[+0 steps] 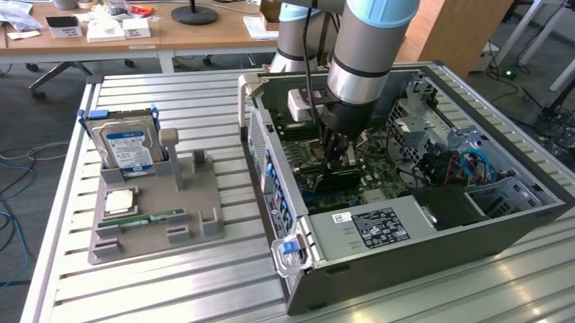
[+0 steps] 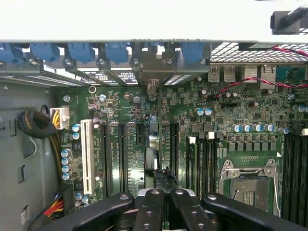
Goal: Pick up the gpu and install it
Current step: 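Press down on the gpu until it lock into place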
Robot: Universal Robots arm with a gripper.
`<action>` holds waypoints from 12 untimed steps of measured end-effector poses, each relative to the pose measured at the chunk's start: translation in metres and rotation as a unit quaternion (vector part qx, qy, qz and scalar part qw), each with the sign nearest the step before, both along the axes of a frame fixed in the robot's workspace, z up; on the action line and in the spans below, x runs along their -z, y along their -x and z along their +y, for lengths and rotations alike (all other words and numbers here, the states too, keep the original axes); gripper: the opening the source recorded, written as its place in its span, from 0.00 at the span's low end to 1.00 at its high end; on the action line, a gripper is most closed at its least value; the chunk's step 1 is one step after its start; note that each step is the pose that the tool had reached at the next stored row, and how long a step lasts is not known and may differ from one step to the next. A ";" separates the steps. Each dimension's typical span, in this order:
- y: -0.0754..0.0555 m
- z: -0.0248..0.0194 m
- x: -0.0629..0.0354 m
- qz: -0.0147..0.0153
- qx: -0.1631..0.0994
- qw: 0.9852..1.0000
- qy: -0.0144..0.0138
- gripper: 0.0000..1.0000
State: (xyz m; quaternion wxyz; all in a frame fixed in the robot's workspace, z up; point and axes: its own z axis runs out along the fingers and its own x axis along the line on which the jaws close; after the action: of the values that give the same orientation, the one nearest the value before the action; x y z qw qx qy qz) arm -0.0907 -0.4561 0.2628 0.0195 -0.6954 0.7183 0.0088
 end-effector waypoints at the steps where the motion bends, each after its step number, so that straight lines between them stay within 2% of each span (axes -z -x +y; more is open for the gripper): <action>1: 0.000 0.0000 -0.0012 0.000 0.000 1.000 0.000 0.10; 7: 0.000 0.0000 -0.0064 0.000 0.000 1.000 0.000 0.10; 12: 0.000 -0.0002 -0.0040 -0.002 0.000 1.000 0.000 0.10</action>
State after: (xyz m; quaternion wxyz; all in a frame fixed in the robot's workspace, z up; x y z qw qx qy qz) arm -0.0906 -0.4563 0.2667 0.0207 -0.6954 0.7183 0.0069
